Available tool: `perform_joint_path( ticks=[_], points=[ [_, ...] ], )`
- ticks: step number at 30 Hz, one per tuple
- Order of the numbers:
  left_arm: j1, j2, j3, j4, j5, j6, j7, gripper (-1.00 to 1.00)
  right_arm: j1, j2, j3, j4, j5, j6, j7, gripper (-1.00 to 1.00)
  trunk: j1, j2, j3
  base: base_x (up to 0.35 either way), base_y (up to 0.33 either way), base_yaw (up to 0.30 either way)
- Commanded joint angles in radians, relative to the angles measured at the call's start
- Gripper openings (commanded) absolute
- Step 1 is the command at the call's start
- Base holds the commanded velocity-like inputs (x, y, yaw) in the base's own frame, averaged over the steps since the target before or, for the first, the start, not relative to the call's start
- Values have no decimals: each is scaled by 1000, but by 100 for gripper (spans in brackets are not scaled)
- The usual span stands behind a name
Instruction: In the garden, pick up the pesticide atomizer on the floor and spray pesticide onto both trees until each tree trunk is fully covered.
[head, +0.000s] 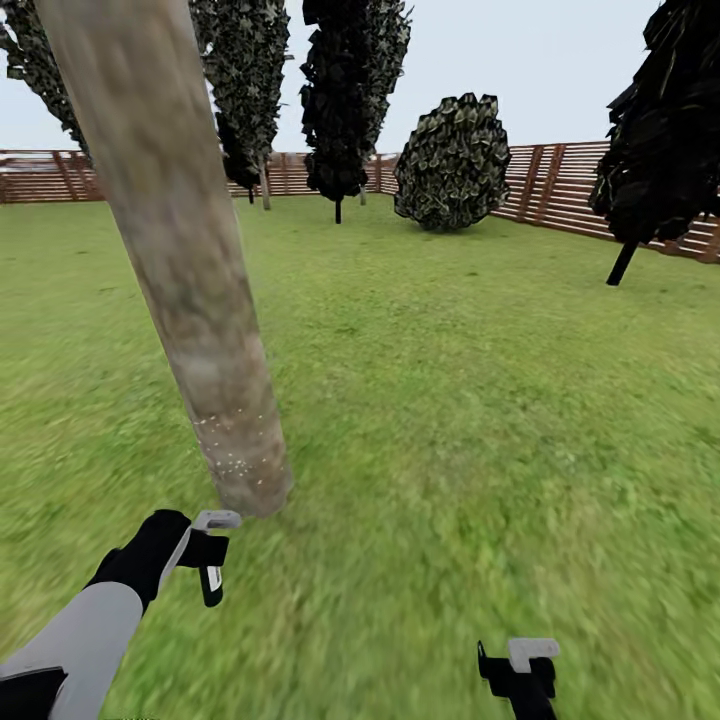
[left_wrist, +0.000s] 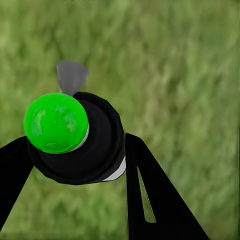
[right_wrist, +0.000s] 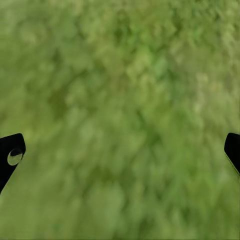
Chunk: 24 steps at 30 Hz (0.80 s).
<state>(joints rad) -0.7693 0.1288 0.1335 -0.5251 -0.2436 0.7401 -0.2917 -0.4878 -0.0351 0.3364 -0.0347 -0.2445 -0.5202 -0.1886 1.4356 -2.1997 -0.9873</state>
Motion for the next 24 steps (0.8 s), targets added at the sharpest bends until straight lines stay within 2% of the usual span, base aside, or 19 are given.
perform_joint_path(
  ticks=[1, 8, 24],
  points=[
    [-1, -1, 6, -2, -10, 4, -8, -100, 0, 0, 9, -1, -7, -1, -3, 100, 0, 0, -1, 165, -259, 277],
    [-1, -3, 6, 0, -10, 4, -9, -100, 0, 3, 9, -1, -7, -1, -3, 100, 0, 0, -1, 172, -252, 240],
    [-1, -3, 5, 3, -9, 4, -9, -100, 0, 2, 9, -1, -7, -1, -3, 100, 0, 0, -1, 173, -241, 8]
  ],
)
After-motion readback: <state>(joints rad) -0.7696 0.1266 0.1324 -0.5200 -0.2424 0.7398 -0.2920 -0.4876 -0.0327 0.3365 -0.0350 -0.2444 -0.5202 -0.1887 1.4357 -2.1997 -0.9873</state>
